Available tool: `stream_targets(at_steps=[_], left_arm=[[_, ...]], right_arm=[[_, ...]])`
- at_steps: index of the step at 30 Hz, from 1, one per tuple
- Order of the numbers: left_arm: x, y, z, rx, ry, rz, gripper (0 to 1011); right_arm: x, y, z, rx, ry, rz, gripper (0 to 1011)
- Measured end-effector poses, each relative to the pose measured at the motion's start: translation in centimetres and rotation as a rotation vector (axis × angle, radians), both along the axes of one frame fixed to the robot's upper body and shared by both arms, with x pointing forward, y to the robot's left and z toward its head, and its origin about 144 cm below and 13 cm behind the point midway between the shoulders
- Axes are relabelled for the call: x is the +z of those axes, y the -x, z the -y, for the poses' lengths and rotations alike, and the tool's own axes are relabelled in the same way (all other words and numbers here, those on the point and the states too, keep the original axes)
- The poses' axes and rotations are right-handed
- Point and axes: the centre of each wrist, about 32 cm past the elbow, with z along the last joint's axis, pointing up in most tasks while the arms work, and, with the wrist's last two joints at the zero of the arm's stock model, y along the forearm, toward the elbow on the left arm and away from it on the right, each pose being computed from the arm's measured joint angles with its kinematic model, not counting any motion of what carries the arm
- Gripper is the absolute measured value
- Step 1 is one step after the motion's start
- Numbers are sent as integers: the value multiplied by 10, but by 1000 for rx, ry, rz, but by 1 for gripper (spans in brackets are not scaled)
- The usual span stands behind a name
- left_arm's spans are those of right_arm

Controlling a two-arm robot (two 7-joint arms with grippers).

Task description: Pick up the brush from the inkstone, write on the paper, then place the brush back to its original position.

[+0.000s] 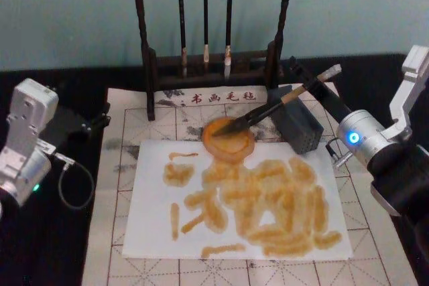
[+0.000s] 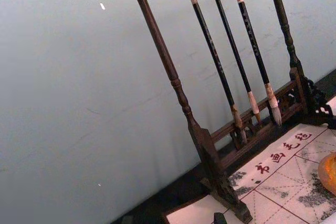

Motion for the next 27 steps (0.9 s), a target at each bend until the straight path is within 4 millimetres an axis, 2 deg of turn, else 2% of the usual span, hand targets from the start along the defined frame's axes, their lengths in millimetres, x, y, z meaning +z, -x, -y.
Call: stream_targets(at_steps=[18,27], left_arm=[[0,0,0,0,0,0,1001],[0,0,0,0,0,0,1001]], right_arm=[[-5,-3,6,-20,8,-26,1002],[-5,6,10,-30,-5,-29,1002]])
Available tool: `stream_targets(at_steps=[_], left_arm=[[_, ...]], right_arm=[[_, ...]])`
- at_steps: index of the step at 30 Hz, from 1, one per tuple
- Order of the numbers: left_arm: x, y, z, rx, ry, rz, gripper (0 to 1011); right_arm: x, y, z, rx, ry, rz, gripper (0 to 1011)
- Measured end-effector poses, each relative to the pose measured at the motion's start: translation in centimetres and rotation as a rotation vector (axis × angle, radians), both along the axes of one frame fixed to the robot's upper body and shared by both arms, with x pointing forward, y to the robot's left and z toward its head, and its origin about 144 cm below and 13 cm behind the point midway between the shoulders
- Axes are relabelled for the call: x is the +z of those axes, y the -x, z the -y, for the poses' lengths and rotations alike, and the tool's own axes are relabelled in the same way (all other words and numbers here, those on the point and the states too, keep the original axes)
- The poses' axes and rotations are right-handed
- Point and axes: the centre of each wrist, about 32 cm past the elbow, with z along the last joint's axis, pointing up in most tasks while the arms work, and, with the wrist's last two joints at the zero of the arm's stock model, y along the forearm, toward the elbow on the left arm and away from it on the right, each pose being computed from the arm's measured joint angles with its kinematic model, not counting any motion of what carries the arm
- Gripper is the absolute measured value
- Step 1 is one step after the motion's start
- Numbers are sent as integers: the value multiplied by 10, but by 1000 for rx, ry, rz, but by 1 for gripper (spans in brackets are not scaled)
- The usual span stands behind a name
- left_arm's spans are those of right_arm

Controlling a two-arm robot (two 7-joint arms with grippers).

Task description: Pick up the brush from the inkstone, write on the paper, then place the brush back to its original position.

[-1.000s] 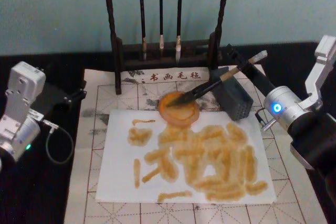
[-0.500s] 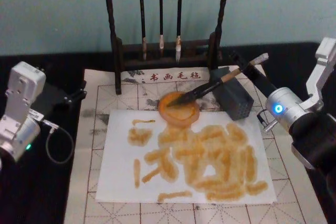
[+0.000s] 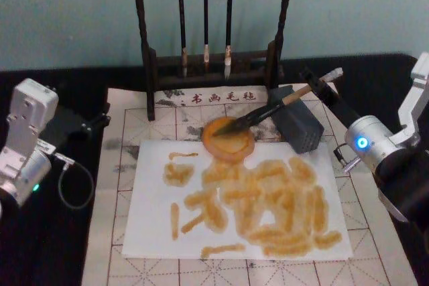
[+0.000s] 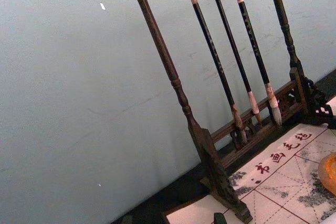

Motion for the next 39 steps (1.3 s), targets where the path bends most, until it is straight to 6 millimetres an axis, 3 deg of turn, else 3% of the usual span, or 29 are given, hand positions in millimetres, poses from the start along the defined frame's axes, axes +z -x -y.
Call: stream_targets(at_steps=[22,27,39], left_arm=[[0,0,0,0,0,0,1001],[0,0,0,0,0,0,1001],[0,0,0,0,0,0,1001]], right_arm=[[8,55,5,4,-27,-35,1002],[13,66,4,20,44,6,1002],[16,79,-10,71,500,131,1002]])
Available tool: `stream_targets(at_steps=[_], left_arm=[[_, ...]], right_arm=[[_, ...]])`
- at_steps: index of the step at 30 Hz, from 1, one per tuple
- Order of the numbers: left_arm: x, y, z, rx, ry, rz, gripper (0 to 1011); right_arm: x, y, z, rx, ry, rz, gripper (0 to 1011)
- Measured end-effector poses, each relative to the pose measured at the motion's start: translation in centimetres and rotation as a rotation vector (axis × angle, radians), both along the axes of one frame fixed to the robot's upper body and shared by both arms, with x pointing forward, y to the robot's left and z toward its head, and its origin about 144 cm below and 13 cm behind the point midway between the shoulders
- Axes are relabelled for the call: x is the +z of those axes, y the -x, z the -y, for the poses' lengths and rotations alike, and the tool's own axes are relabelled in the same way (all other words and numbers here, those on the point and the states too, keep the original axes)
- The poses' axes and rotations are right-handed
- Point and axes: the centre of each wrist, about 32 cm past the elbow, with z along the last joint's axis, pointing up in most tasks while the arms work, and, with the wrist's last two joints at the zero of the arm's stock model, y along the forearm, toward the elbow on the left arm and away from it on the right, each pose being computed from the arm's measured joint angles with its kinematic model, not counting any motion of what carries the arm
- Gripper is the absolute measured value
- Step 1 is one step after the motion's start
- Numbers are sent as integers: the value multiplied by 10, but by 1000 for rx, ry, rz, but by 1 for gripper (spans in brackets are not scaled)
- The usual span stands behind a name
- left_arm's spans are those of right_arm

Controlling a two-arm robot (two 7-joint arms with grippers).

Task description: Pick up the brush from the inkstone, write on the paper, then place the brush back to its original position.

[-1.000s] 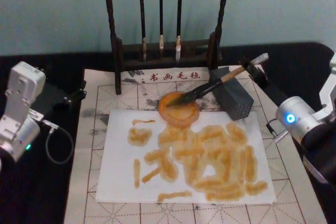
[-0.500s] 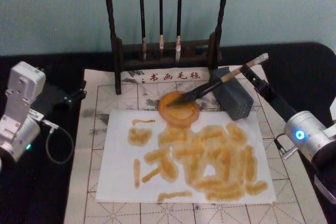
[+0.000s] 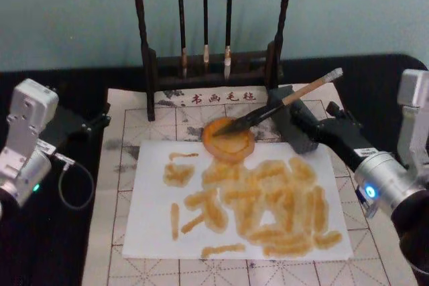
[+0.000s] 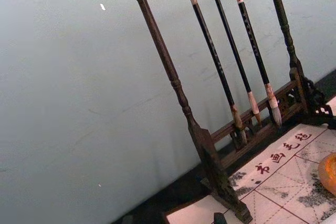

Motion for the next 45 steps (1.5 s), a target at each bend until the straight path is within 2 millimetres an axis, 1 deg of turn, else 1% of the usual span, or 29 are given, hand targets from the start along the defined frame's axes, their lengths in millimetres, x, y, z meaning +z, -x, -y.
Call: stream_targets(at_steps=[1,6,10,16,45], left_arm=[[0,0,0,0,0,0,1001],[0,0,0,0,0,0,1001],[0,0,0,0,0,0,1001],[0,0,0,0,0,0,1001],[0,0,0,0,0,0,1001]], right_arm=[[-1,0,-2,0,62,21,1002],[-9,2,-8,-1,225,69,1002],[-14,3,-10,-6,310,99,1002],[-23,3,-12,-18,389,127,1002],[-22,3,-11,-16,382,125,1002]])
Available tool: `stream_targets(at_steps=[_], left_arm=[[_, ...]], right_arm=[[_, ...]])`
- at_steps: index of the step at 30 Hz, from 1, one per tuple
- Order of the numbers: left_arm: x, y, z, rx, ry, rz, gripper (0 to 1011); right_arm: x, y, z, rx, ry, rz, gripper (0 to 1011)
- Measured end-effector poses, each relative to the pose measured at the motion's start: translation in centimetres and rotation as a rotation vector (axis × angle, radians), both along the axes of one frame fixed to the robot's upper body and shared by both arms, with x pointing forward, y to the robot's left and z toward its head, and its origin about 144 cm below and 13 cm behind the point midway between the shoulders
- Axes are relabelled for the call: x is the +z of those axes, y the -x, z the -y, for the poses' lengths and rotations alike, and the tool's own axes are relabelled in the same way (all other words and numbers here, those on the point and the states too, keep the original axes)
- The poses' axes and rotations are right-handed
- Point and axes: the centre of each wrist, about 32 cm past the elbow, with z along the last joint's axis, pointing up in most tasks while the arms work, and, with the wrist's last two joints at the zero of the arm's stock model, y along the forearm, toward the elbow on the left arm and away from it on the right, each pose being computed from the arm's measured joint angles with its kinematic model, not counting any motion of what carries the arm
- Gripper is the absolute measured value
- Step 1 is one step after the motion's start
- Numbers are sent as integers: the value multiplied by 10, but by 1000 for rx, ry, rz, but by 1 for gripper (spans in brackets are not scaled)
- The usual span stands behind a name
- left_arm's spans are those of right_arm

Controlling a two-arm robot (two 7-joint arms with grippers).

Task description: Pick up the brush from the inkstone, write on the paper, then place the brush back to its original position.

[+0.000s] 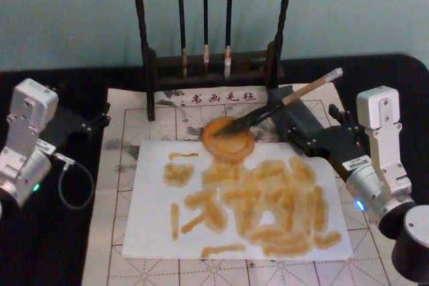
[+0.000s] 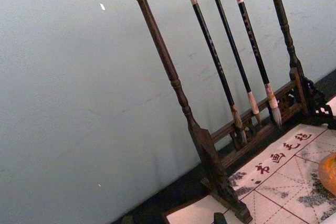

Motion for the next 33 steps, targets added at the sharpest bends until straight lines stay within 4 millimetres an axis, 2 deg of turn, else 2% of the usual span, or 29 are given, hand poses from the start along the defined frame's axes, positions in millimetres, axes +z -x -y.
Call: stream_targets(at_steps=[33], left_arm=[[0,0,0,0,0,0,1001]], right_arm=[[0,0,0,0,-1,-1,1002]])
